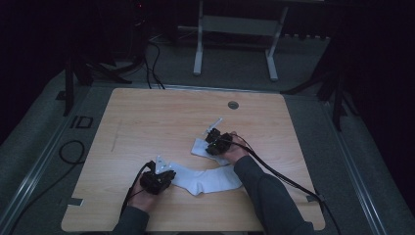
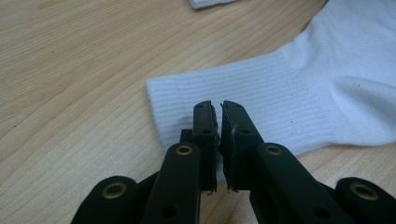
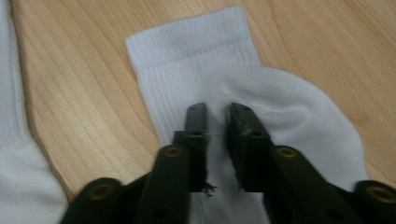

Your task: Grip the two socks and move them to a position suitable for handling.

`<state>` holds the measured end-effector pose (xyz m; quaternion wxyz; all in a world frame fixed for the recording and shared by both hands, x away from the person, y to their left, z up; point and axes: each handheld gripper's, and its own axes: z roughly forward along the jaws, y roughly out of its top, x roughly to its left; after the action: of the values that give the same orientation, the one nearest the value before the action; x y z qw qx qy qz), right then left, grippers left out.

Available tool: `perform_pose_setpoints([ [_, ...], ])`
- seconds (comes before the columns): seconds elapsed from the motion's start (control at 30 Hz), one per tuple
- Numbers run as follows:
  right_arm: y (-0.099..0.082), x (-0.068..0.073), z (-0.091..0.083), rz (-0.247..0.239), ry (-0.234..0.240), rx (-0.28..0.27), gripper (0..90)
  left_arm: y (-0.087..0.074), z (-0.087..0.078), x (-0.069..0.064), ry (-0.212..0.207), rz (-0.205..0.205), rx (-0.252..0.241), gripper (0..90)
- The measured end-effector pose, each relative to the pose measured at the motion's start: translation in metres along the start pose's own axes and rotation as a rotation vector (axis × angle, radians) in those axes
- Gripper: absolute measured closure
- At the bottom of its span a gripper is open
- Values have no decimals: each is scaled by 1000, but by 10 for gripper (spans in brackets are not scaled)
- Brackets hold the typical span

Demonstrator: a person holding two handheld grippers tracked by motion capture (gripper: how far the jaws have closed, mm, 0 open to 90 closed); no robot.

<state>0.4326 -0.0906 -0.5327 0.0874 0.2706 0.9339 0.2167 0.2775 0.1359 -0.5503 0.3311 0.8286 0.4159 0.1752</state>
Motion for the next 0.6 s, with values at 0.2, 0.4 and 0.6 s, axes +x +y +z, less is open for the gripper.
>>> perform_pose_setpoints([
  [0.2,1,-4,-10,40,-7,-40,866,0,0,1,2,-7,-3,843],
  [0.4,2,-6,-27,50,-16,-75,868,0,-1,1,5,-8,-5,843],
  [0.6,1,-7,-50,49,-35,-112,866,0,-1,1,3,-10,-6,843],
])
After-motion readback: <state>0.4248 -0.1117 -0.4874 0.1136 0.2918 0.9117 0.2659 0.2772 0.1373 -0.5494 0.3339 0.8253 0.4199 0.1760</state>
